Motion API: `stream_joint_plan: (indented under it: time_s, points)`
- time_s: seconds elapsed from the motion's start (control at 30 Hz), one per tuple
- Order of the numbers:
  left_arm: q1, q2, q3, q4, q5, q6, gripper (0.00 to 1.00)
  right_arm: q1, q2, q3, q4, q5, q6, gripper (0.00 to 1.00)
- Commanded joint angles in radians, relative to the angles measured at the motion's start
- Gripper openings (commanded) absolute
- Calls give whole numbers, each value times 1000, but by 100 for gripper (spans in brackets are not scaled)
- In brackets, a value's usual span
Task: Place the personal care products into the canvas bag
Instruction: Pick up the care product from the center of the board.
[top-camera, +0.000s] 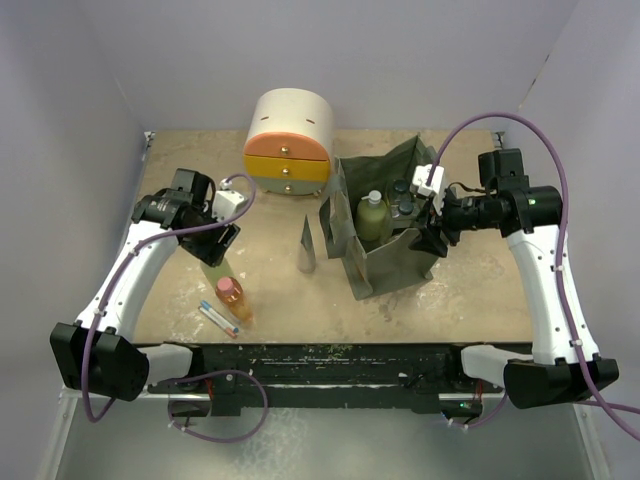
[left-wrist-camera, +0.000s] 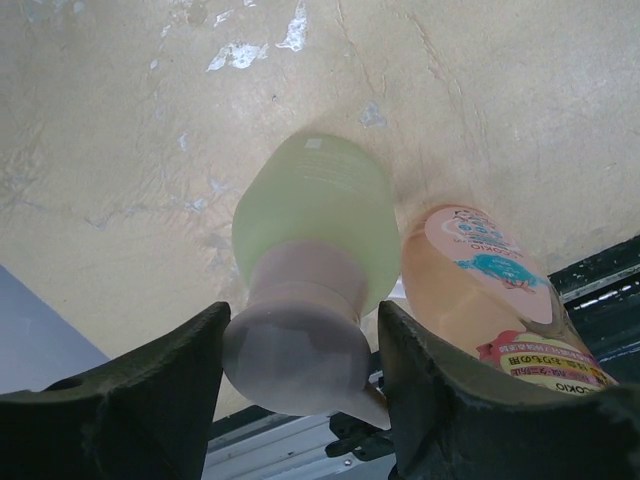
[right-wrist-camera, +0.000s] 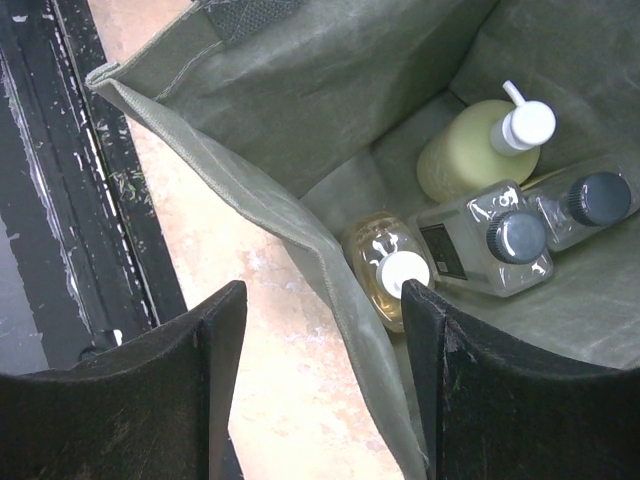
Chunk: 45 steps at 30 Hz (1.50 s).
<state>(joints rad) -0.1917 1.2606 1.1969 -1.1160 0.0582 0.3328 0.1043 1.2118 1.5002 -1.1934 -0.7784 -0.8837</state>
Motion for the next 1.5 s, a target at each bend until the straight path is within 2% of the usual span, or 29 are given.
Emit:
stream_joint_plan:
  time_s: [0.0,0.37,0.47,0.6,0.93,1.27,1.37,1.47]
  points:
    - [11,-15,20,8,-3,-3,61,2,-8,-6,12,-39,-10,66]
    - [11,-31,40,27,41,39,34,2,-9,0,15,-38,-8,67]
    - [11,-34,53,23,49,59,23,2,-8,2,16,-41,-6,67]
    - [11,-35,85,19,42,86,1,1,0,10,13,-46,-6,67]
    - [9,-46,226,35,49,87,0,1,15,26,-10,-44,-16,69]
    - [-8,28,500,20,120,23,0,2,44,52,-25,-41,-24,69]
    - [-35,62,586,11,136,-1,0,3,50,54,-25,-42,-23,70]
    - [-111,96,665,17,112,-19,0,3,59,61,-26,-41,-21,70]
